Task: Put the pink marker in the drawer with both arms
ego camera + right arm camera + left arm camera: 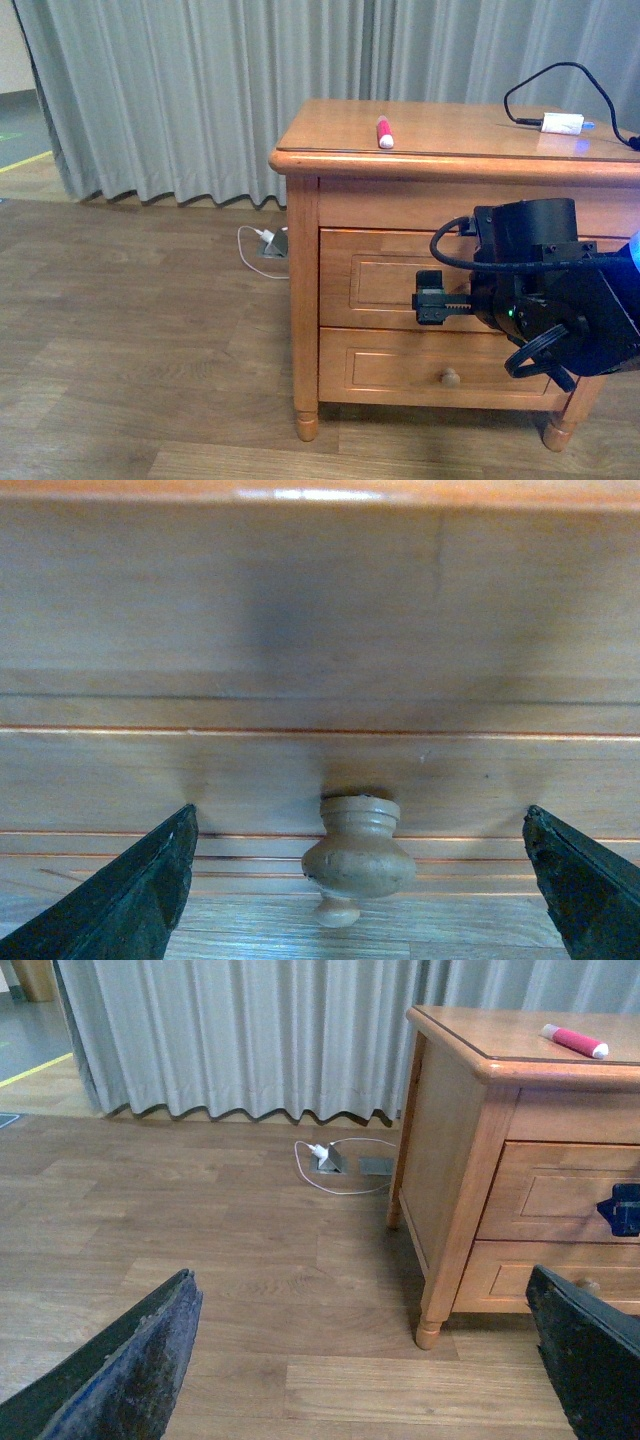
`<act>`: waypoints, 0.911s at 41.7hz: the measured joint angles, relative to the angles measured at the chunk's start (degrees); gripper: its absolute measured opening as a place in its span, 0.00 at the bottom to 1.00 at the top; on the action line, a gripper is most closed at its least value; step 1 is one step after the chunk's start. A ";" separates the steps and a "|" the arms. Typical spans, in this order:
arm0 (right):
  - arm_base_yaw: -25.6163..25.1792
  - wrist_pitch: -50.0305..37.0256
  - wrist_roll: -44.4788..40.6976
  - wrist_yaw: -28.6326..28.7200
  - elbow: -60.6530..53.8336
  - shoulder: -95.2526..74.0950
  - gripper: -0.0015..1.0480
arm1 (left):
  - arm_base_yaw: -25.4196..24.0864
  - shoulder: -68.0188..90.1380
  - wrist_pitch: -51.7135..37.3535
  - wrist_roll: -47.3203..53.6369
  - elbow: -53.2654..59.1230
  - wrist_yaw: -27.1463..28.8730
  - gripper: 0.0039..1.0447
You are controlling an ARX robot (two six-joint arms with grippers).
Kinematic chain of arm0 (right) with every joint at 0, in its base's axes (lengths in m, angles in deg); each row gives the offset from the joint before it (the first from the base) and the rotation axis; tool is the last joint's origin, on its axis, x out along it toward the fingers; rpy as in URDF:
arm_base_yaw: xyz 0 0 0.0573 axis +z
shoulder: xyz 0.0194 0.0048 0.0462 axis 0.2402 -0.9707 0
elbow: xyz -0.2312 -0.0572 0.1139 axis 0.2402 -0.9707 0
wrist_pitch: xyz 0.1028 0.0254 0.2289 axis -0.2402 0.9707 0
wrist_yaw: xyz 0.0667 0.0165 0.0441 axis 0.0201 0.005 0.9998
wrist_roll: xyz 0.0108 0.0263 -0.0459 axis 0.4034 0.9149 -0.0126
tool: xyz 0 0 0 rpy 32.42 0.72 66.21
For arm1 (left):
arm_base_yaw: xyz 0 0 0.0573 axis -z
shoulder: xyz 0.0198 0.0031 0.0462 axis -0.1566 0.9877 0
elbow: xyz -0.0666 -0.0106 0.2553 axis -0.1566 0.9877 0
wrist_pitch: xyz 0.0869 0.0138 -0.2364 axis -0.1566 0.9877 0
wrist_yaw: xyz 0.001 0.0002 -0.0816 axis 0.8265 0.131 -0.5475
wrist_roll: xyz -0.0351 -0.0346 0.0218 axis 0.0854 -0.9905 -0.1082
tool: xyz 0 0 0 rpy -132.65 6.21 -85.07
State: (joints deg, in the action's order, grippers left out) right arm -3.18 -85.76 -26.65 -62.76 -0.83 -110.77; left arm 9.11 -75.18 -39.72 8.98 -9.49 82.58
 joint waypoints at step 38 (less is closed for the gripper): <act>-0.17 2.19 3.08 0.50 -5.22 4.02 0.22 | 0.00 0.00 0.00 0.00 -0.02 0.00 0.94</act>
State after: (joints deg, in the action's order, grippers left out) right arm -3.35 -83.58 -23.56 -62.26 -6.06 -106.75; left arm 9.11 -75.18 -39.72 8.98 -9.51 82.58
